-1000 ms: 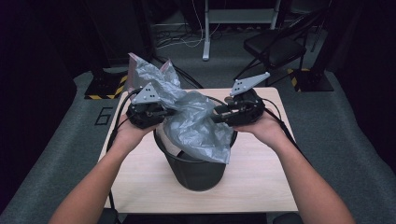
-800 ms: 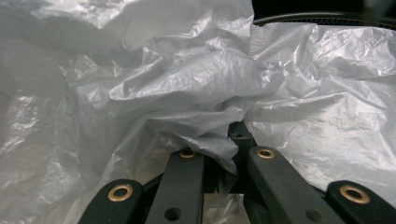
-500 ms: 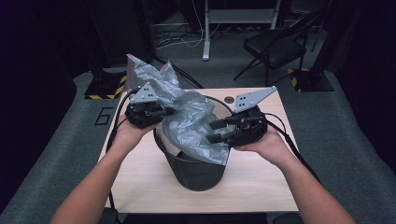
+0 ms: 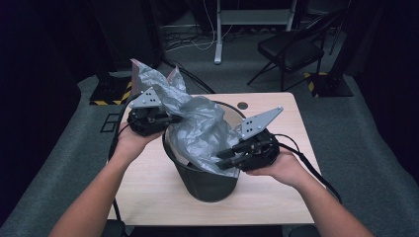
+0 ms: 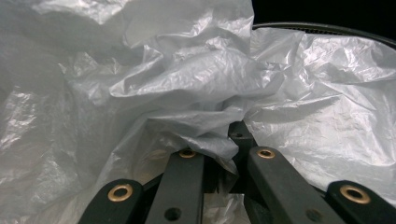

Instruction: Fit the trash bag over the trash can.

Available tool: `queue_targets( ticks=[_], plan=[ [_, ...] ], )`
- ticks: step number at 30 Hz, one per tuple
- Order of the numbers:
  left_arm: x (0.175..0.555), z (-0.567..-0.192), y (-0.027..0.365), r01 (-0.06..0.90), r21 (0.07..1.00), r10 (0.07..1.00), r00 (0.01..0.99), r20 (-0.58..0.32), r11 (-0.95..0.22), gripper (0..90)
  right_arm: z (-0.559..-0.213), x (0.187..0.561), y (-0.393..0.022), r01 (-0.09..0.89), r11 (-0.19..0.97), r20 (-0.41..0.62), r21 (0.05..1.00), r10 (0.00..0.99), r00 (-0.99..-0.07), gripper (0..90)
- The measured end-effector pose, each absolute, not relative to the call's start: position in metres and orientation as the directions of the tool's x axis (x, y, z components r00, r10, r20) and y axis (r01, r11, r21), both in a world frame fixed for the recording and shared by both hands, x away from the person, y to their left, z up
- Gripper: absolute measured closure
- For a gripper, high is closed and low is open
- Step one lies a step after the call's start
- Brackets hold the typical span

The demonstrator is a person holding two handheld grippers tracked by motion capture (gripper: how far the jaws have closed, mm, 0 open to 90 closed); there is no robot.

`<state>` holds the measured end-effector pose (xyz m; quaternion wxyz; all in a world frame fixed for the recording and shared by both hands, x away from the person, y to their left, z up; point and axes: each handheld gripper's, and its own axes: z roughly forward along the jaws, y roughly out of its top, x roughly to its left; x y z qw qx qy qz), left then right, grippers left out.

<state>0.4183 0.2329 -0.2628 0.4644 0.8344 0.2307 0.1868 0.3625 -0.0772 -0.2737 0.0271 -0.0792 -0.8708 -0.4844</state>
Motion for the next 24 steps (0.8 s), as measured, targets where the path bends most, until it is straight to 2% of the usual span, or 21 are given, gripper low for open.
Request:
queue_targets(
  ticks=[2, 5, 14, 17, 18, 19, 24],
  plan=[
    [0.419, -0.263, 0.233, 0.213, 0.864, 0.552, 0.829, 0.087, -0.456, 87.1, -0.273, 0.363, -0.078, 0.140, 0.527, 0.094, 0.838, 0.113, -0.989, 83.2],
    [0.418, -0.263, 0.233, 0.210, 0.870, 0.545, 0.835, 0.078, -0.447, 87.0, -0.273, 0.366, -0.078, 0.128, 0.531, 0.064, 0.838, 0.137, -0.988, 87.9],
    [0.410, -0.266, 0.217, 0.185, 0.867, 0.476, 0.877, 0.067, -0.463, 87.0, -0.282, 0.386, -0.069, 0.166, 0.632, -0.016, 0.757, 0.273, -0.962, 87.2],
    [0.407, -0.268, 0.211, 0.177, 0.847, 0.452, 0.888, 0.082, -0.501, 86.8, -0.280, 0.389, -0.072, 0.187, 0.623, 0.009, 0.760, 0.278, -0.961, 70.1],
    [0.407, -0.268, 0.211, 0.177, 0.847, 0.452, 0.888, 0.082, -0.501, 86.8, -0.280, 0.389, -0.072, 0.187, 0.623, 0.009, 0.760, 0.278, -0.961, 70.1],
    [0.406, -0.269, 0.209, 0.177, 0.842, 0.445, 0.892, 0.082, -0.510, 86.8, -0.279, 0.388, -0.074, 0.194, 0.616, 0.007, 0.763, 0.292, -0.956, 63.3],
    [0.404, -0.273, 0.204, 0.174, 0.828, 0.422, 0.903, 0.082, -0.533, 86.6, -0.261, 0.383, -0.085, 0.177, 0.545, -0.008, 0.820, 0.320, -0.947, 51.2]
  ],
)
